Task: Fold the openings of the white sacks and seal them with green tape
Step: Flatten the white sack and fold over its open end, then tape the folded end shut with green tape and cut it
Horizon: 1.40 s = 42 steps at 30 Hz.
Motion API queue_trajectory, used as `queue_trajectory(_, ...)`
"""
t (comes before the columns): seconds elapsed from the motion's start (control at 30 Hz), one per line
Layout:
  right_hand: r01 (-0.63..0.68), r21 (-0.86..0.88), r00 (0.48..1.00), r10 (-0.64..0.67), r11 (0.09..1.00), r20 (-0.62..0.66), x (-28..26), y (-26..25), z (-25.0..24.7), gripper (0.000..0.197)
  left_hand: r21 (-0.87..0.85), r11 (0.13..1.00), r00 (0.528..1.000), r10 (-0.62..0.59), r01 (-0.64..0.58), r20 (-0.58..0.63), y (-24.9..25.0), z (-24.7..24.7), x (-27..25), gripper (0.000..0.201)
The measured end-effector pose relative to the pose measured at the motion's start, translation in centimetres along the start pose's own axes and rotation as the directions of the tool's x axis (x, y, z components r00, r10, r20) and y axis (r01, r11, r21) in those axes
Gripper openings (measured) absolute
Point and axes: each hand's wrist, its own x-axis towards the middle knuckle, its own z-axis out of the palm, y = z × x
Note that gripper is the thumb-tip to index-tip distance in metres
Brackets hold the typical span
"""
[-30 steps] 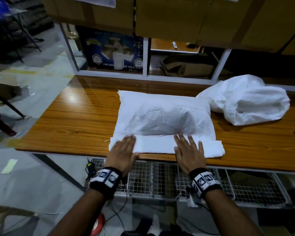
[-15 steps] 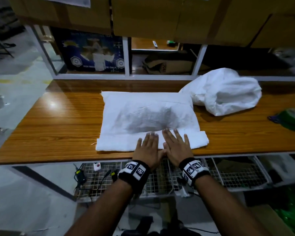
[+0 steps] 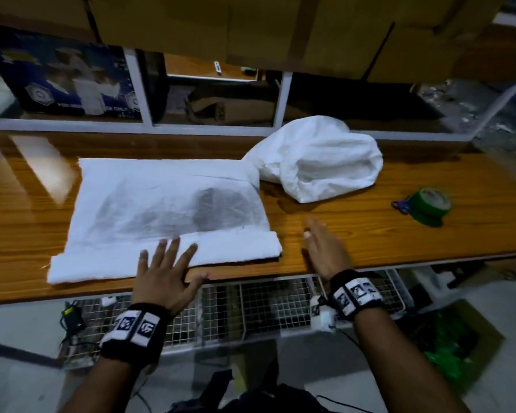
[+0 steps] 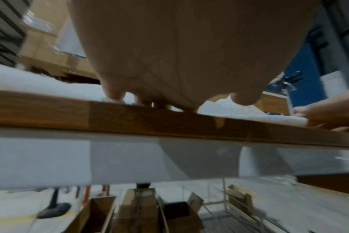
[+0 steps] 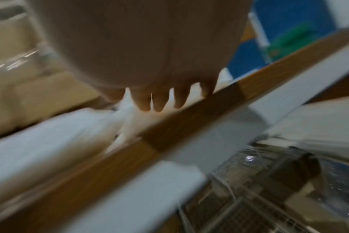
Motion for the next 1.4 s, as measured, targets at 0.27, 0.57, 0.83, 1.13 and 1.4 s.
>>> queue_trajectory(0.27,-0.537,-0.003,0.710,0.449,0.844,-0.543,7.5,17.2,-10.7,0.039,-0.039,0.995,0.996,-0.094,0.094,0.000,4.0,0.2,3.2,0.089)
queue_trajectory(0.57,-0.517,0.008,0.701,0.429,0.856,-0.569,7.0,24.1,-11.4,0.029,-0.061,0.989,0.988,-0.138,0.134,-0.063,5.2,0.7,4.1,0.088)
queue_trajectory(0.83,0.056,-0.023,0.805,-0.059,0.998,-0.590,1.9,13.3,-10.0,0.031,-0.055,0.991,0.991,-0.128,0.126,-0.038,4.8,0.2,3.6,0.087)
queue_trajectory(1.13,0.473,0.125,0.841,-0.405,0.872,-0.358,-1.4,-3.8,-0.9,0.034,-0.013,1.000,0.999,-0.023,0.022,-0.029,0.8,0.2,-1.0,0.080)
queue_trajectory(1.4,0.538,0.128,0.835,-0.506,0.833,-0.218,-4.9,-17.0,6.3,0.042,-0.691,0.723,0.999,0.048,-0.018,0.024,-3.9,-2.3,-2.2,0.080)
